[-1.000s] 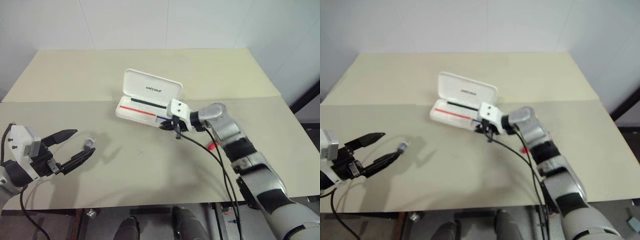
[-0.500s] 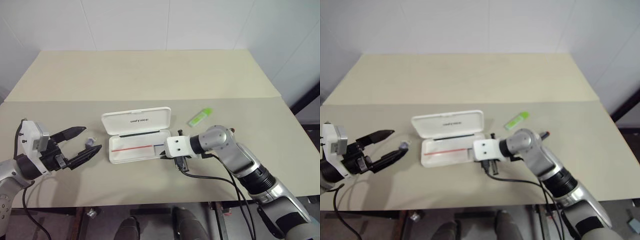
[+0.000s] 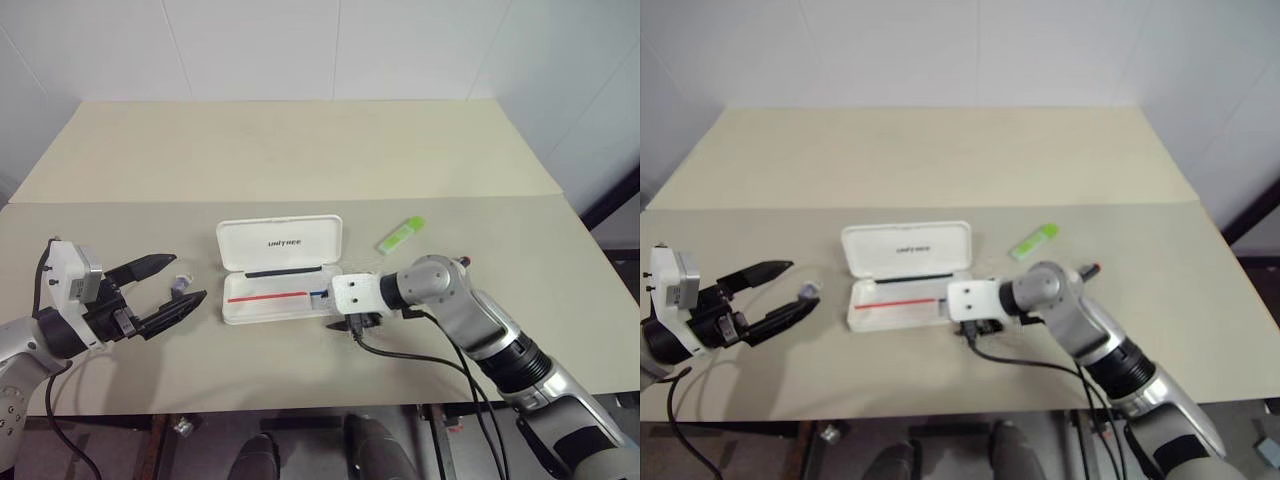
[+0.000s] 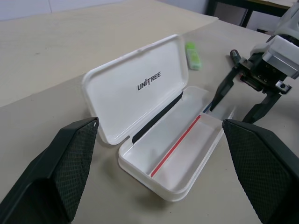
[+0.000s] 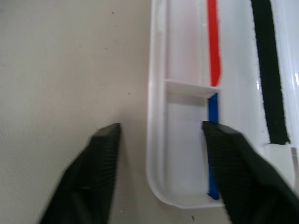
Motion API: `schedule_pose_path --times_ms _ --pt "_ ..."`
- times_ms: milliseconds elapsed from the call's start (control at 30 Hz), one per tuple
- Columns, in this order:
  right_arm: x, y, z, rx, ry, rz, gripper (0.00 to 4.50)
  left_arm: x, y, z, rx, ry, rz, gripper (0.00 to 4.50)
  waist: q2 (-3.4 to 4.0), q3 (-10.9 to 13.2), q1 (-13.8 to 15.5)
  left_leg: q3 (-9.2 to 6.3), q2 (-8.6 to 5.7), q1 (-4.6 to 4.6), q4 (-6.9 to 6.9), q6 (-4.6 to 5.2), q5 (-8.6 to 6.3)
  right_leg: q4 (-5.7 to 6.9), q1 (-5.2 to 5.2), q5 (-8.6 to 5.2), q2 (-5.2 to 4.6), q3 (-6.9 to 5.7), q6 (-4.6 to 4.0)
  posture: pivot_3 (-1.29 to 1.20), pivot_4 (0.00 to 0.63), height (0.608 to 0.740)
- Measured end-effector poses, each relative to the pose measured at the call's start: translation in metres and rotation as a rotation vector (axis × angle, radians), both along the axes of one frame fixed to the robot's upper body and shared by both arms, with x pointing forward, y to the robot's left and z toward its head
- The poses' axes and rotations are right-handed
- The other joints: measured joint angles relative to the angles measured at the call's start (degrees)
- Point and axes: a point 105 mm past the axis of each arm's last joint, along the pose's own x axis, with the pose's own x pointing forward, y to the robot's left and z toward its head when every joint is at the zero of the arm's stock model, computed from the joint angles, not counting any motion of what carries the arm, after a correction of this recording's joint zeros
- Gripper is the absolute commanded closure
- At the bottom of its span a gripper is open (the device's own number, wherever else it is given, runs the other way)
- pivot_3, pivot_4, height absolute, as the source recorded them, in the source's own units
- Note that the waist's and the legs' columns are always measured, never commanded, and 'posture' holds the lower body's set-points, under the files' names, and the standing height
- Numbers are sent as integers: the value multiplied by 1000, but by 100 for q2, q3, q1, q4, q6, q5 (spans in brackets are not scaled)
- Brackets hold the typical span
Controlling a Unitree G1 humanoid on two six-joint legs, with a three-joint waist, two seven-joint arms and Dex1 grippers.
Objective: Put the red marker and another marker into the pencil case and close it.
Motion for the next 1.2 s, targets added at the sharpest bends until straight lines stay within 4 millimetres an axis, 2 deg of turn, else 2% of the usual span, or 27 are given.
schedule_pose_path --times_ms 267,400,567,700,900,1200 --pt "-9 -3 3 21 75 36 31 1 -1 0 0 0 -5 0 0 0 6 0 0 0 1 1 0 1 0 0 0 0 1 0 150 740" --pt "-10 -15 10 34 116 24 31 2 -3 0 5 -1 -11 0 -1 0 12 0 0 0 1 1 0 1 0 0 0 0 0 0 150 740" --pt "-6 -27 31 86 135 9 31 5 -7 0 8 -9 -28 0 -1 1 3 0 0 0 1 1 0 2 0 1 0 0 2 0 150 740" --pt "9 -47 49 70 82 -35 31 6 -9 0 -3 -18 -33 0 -1 0 12 1 0 0 2 1 0 -1 2 1 0 0 1 0 150 740" --pt "28 -79 41 -36 64 -76 31 10 -10 -6 -24 1 -32 0 -2 1 5 5 0 0 2 1 0 -2 2 1 0 2 2 0 150 740" --pt "41 -113 32 -210 45 -30 31 10 -10 -8 -33 -4 -19 0 0 2 -21 8 0 2 2 1 0 0 1 4 1 5 8 0 150 740"
